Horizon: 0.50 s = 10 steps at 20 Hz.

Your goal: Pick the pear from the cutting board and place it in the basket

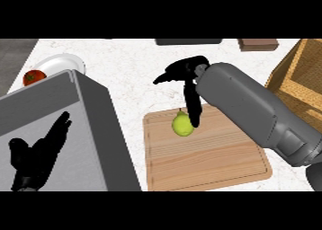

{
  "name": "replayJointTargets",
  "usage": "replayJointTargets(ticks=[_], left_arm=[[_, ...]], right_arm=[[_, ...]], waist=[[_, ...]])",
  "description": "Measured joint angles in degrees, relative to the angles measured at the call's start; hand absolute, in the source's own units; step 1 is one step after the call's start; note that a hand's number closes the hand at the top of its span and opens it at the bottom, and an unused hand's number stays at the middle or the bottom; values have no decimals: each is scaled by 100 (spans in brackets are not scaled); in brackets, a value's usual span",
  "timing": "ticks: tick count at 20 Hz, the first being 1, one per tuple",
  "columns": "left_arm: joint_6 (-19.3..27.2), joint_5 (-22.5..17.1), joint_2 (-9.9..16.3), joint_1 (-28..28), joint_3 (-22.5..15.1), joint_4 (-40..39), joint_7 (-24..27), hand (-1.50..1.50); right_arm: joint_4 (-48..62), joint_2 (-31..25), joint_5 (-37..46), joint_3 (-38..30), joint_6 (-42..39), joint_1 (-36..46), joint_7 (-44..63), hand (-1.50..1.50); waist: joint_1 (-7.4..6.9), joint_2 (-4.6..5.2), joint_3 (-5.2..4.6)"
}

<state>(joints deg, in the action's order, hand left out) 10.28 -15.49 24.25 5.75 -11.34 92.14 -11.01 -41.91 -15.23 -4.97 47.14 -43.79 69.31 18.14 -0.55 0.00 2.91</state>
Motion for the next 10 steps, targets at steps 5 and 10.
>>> replayJointTargets(ticks=[5,10], left_arm=[[19,-7,12,-4,-24,-10,7,0],[14,-32,24,-10,-27,-41,48,0]], right_arm=[[56,76,224,83,172,-168,-162,-150],[143,188,402,113,399,-336,-331,-150]], waist=[[2,3,-1],[3,5,0]])
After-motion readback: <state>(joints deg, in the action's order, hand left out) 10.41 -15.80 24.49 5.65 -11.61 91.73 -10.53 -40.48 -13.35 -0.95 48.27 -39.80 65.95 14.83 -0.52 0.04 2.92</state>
